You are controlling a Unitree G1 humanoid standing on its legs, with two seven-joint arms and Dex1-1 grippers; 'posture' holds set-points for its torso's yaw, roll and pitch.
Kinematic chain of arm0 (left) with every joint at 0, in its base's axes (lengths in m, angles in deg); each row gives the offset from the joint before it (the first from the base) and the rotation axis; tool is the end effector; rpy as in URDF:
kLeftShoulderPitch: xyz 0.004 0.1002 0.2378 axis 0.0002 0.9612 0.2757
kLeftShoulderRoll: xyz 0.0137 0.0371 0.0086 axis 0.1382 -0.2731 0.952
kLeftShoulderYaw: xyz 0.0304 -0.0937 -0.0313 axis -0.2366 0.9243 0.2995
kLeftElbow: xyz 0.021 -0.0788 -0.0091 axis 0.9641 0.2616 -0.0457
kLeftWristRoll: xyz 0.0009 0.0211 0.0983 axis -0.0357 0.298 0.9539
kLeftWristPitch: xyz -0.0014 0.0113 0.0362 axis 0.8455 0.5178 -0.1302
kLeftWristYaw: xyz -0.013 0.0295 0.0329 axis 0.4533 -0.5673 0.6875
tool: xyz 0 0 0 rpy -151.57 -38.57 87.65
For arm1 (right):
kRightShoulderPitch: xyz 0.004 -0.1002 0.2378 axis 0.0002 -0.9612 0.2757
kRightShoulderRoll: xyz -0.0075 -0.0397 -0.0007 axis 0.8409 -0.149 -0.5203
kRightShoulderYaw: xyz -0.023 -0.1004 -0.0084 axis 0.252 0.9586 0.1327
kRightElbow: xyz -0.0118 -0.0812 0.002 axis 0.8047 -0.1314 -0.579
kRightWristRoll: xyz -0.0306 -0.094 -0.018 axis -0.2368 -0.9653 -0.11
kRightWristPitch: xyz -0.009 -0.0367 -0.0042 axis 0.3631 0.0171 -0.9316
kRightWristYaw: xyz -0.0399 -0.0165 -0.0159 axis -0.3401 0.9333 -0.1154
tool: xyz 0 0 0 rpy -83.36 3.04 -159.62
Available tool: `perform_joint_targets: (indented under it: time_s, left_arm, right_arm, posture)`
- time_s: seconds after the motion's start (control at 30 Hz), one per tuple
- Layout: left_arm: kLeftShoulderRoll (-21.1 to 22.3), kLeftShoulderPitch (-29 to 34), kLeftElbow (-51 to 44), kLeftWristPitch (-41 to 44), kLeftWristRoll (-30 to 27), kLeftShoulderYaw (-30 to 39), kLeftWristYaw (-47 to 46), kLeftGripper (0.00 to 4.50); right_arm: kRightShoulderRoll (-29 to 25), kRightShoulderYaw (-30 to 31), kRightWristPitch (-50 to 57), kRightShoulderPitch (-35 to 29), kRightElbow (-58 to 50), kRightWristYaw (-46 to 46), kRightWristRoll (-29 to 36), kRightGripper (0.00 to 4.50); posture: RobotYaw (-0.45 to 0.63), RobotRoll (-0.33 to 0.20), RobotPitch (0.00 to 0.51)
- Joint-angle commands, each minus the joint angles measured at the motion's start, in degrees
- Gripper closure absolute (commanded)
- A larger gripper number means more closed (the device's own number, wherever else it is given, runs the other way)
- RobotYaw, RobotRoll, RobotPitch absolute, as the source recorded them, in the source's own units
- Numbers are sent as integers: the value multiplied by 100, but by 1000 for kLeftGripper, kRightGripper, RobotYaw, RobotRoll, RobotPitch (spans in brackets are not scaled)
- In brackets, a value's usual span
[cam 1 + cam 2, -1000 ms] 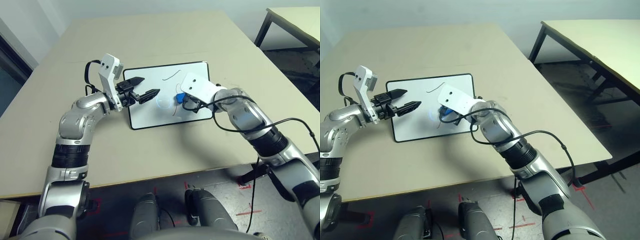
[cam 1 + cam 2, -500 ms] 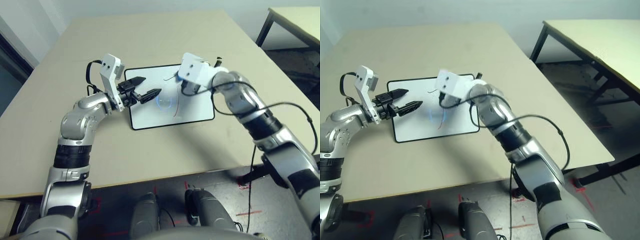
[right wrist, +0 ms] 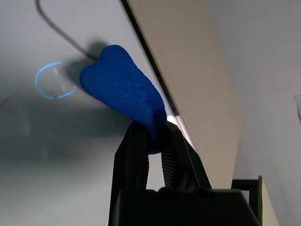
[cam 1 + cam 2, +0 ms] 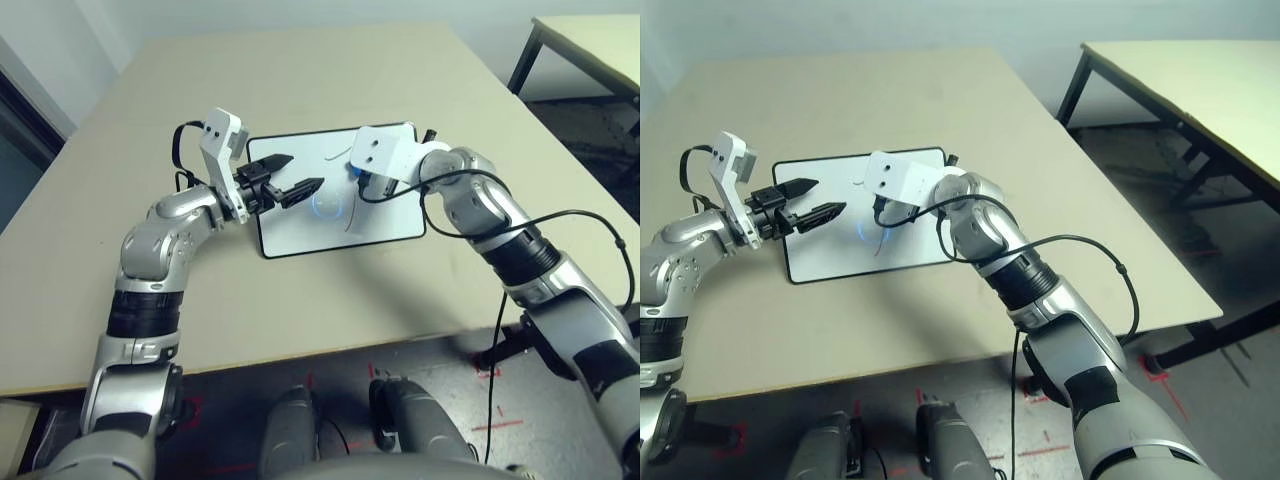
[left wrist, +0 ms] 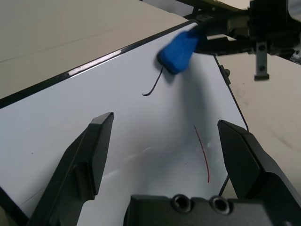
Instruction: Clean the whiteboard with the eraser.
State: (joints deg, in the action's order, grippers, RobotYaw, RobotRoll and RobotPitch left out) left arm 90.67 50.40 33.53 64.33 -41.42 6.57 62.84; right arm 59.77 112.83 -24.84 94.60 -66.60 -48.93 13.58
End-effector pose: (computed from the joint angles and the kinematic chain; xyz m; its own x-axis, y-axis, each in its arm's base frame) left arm 0.2814 0.2261 0.1855 0.7225 -0.6863 -0.0838 0.6907 0.7218 0.0432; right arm 0.3374 -0.0890 0.2326 0.8566 0.4316 -0.2828 -0.4589 0.3866 -0.8000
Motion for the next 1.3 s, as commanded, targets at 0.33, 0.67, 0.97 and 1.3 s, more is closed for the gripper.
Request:
perform_joint_targets:
  time_s: [0.33,0.67,0.97,1.3]
  left_arm:
    - [13,83,-61,59,-37,-37,-39,0]
    - [30,119,-136,103,-64,-6,-62,0]
    - [67,191,-254,168,-104,24,-119,0]
    - [-11,30,-66,90,-63,-59,-101,0]
  right_arm:
    - [-580,467,994,-1633,-2502,-1225,-295,4135]
    - [90,-77,-99,97,211,-257,-243,4143]
    - [-199,301,101,-619,-1103,-999,-429,4144]
    - [-594,511,732,-1162,-2508,-1720,-748,4150]
  posture:
    - [-53,0,118]
    - [-32,0,121]
    - [-33,0,112]
    - [-56,0,107]
